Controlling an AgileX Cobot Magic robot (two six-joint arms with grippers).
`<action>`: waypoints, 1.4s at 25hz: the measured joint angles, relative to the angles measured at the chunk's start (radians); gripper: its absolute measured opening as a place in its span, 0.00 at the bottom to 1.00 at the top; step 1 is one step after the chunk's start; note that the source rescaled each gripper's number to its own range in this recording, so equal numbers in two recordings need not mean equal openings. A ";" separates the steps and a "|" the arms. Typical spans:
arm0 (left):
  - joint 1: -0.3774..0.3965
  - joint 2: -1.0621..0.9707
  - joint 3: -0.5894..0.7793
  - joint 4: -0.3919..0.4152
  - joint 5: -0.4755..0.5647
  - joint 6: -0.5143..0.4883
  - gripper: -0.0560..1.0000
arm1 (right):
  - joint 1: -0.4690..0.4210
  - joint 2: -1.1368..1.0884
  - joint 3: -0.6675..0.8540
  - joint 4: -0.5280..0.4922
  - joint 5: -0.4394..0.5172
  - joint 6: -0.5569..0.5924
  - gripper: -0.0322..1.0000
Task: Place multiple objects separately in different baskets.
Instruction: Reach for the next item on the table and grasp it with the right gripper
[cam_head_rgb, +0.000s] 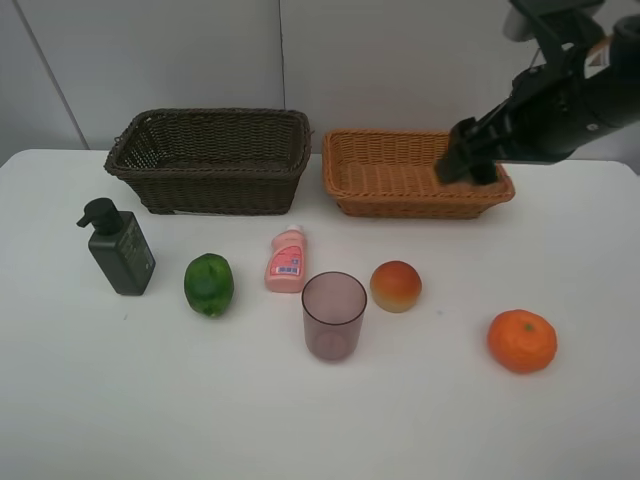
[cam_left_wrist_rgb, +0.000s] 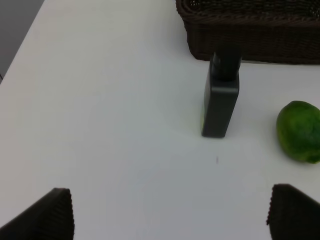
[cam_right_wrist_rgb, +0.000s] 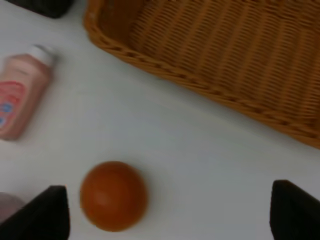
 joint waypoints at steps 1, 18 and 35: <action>0.000 0.000 0.000 0.000 0.000 0.000 1.00 | 0.024 0.022 -0.014 0.019 0.000 0.000 0.64; 0.000 0.000 0.000 0.000 0.000 0.000 1.00 | 0.111 0.195 -0.078 0.052 0.001 0.212 0.64; 0.000 0.000 0.000 0.000 0.000 0.000 1.00 | 0.033 0.396 -0.200 -0.001 0.215 0.316 0.64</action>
